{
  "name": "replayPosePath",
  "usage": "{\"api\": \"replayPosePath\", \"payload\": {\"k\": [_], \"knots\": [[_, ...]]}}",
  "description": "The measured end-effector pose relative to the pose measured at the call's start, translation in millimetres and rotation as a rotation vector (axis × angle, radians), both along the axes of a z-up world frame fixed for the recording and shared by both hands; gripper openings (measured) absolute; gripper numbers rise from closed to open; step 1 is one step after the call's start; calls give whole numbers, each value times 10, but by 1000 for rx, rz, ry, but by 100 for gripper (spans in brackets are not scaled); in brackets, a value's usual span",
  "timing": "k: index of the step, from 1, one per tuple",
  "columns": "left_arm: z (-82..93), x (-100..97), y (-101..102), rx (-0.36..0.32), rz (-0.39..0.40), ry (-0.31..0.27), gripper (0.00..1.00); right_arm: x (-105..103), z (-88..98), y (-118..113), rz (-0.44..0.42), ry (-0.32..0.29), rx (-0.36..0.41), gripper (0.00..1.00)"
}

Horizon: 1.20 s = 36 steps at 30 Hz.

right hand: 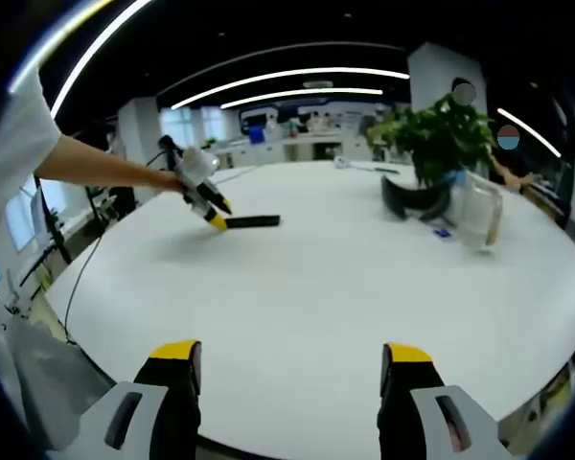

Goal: Press the specified remote control buttons in sequence, fully releasing each button before pressing the next.

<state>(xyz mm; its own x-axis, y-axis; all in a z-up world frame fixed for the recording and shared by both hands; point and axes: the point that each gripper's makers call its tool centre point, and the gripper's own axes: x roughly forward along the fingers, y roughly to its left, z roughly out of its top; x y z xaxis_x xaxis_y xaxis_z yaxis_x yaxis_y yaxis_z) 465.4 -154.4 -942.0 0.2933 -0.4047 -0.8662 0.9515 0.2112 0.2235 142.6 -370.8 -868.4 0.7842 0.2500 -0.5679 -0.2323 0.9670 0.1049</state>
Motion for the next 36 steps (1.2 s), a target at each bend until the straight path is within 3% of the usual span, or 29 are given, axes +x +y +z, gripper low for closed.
{"api": "replayPosePath", "payload": {"k": [1,2,3,6,10,15,18,28,31,34,36], "knots": [[3,10,7,-4,16,-3,36,3,5,-2,-2,-3,1,76],[14,53,48,-23,99,-4,40,4,8,-5,-3,-5,0,76],[19,76,59,-34,113,-3,42,7,9,-9,-5,-7,-1,76],[12,84,110,-97,219,35,46,11,20,-20,-10,-13,0,76],[29,157,205,-130,309,9,57,22,41,-39,-20,-27,1,77],[36,174,284,-163,399,-13,61,37,80,-64,-35,-49,3,79],[80,195,315,-220,487,-24,66,44,90,-72,-40,-56,2,82],[454,71,330,-378,580,-28,74,80,136,-117,-60,-95,-20,99],[555,6,321,-393,580,-49,75,80,148,-114,-55,-102,-32,99],[753,-52,252,-489,612,-64,74,89,176,-116,-54,-119,-36,99],[834,-125,241,-511,613,-67,75,87,173,-114,-53,-117,-37,99]]}}
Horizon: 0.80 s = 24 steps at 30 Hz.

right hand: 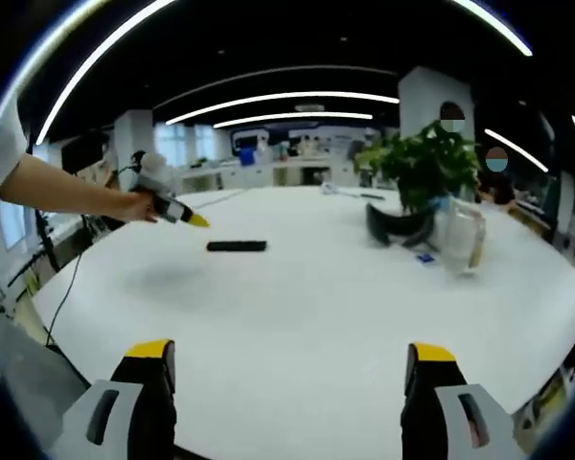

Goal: Press the specified remote control buttons in sequence, fully releasing each button before pressing the next.

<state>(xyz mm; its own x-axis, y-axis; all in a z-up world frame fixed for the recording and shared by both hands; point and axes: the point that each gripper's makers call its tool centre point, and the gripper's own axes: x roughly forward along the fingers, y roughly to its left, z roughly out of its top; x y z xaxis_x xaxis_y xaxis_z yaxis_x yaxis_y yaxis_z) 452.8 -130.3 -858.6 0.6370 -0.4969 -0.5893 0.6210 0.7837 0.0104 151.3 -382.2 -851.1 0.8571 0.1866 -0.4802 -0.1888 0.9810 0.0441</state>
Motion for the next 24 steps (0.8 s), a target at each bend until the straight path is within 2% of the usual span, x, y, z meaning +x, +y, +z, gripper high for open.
{"api": "replayPosePath", "payload": {"k": [5,10,19,24], "knots": [[174,-144,15,-55,25,-24,74,-2,6,4,4,-5,-5,99],[335,-263,107,-120,64,-51,71,-7,43,4,3,-25,-6,99],[578,-542,293,-246,155,-80,72,1,65,6,7,-39,-16,99],[633,-673,353,-254,173,-96,75,-1,64,10,10,-40,-19,99]]}}
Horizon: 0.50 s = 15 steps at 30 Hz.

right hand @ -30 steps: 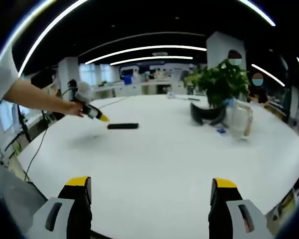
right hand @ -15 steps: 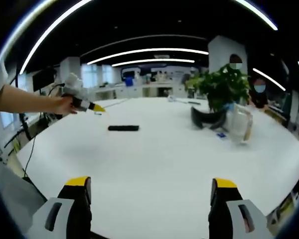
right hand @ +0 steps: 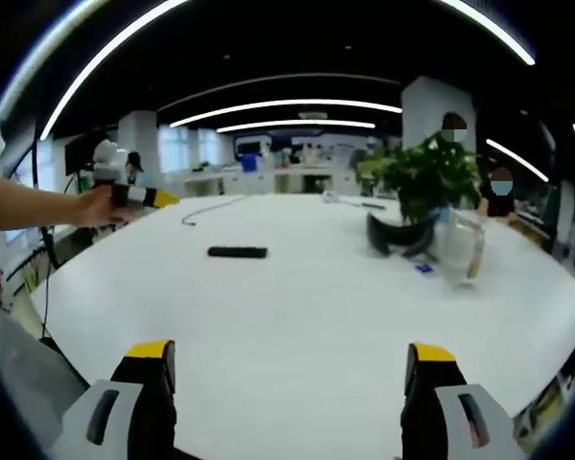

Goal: Press the specified remote control buttons in sequence, fully releasing each button before pressing the next.

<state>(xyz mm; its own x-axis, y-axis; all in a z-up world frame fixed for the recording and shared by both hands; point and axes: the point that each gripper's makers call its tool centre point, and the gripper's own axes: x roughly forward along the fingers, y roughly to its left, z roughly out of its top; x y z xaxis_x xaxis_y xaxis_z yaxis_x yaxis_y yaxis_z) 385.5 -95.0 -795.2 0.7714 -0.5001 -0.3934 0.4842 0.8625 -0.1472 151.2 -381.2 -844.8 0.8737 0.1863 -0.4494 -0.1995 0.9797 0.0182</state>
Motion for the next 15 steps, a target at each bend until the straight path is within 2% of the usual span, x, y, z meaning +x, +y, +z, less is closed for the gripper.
{"api": "replayPosePath", "payload": {"k": [6,15], "knots": [[155,-169,71,-32,30,-35,78,3,4,-1,1,-2,-3,99],[261,-507,122,-42,28,-66,85,2,2,-7,0,-3,0,99]]}}
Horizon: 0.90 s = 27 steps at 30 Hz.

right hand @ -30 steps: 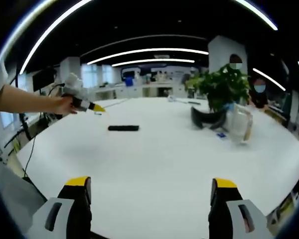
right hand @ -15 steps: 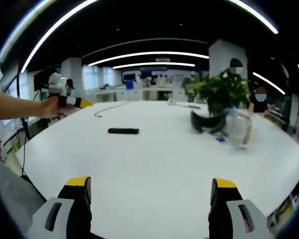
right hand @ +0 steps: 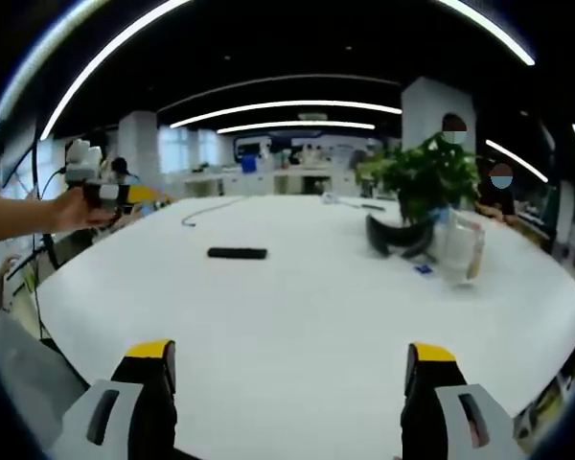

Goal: Press the specified remote control buttons in sequence, fully releasing each button before pressing the next.

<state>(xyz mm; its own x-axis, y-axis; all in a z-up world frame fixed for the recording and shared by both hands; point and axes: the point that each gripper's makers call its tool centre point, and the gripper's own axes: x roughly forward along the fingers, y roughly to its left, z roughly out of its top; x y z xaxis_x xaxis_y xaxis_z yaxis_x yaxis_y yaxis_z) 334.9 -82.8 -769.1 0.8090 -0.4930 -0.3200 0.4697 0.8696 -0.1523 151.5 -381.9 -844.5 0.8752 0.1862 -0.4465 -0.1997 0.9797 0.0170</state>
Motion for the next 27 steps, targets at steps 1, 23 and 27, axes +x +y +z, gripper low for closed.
{"api": "replayPosePath", "payload": {"k": [1,23,27], "knots": [[17,-60,1,-15,-7,-2,88,-1,-2,6,4,0,0,99],[30,-1063,505,-36,152,-26,99,-9,13,28,12,-7,13,99],[15,-1241,548,-66,216,-63,100,-6,16,31,15,-11,10,99]]}}
